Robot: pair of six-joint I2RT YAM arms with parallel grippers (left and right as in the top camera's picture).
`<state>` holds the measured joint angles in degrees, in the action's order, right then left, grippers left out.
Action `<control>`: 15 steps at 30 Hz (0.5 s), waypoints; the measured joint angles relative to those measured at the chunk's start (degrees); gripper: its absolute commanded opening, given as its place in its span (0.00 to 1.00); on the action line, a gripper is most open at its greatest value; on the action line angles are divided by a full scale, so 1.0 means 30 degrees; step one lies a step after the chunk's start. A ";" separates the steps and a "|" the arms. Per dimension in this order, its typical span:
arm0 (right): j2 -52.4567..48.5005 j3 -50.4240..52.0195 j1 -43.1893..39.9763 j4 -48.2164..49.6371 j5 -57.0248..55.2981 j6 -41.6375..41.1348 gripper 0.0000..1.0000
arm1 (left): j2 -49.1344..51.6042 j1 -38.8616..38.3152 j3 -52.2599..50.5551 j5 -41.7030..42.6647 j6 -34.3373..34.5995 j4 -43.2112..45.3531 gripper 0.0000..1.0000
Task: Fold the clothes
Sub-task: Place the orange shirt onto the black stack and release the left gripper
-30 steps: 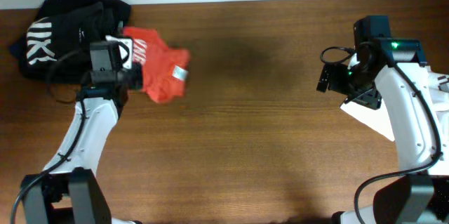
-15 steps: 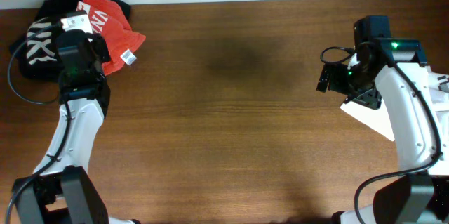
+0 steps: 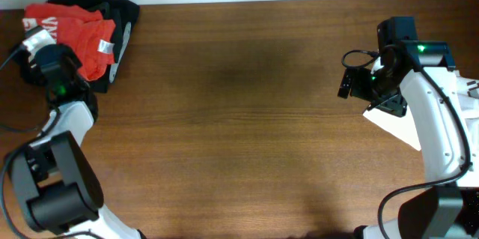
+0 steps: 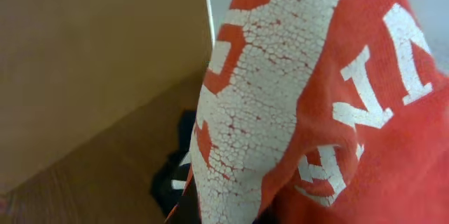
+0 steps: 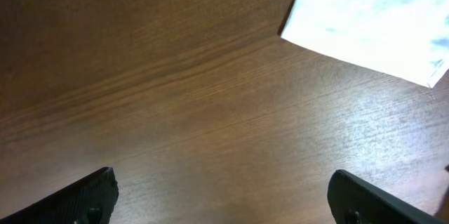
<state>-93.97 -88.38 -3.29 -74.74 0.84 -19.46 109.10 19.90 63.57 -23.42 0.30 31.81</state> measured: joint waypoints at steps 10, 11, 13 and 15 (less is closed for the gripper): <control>0.0000 0.0000 0.0000 -0.0007 0.0000 0.0000 0.99 | 0.0517 0.0051 0.1829 0.0532 -0.0925 -0.1676 0.59; 0.0000 0.0000 0.0000 0.0007 -0.0007 -0.0007 0.99 | -0.0481 -0.0240 0.1923 0.1333 -0.1071 -0.2535 0.01; 0.0000 0.0000 0.0000 -0.0022 -0.0007 0.0000 0.99 | -0.1479 -0.0510 0.2004 0.2688 -0.1100 -0.3526 0.01; 0.0000 0.0000 0.0000 -0.0015 -0.0007 0.0000 0.99 | -0.1938 -0.0714 0.2135 0.4473 -0.0874 -0.4138 0.01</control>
<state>-93.97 -88.38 -3.29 -74.78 0.82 -19.46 103.28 17.76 69.97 -10.00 -2.33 19.40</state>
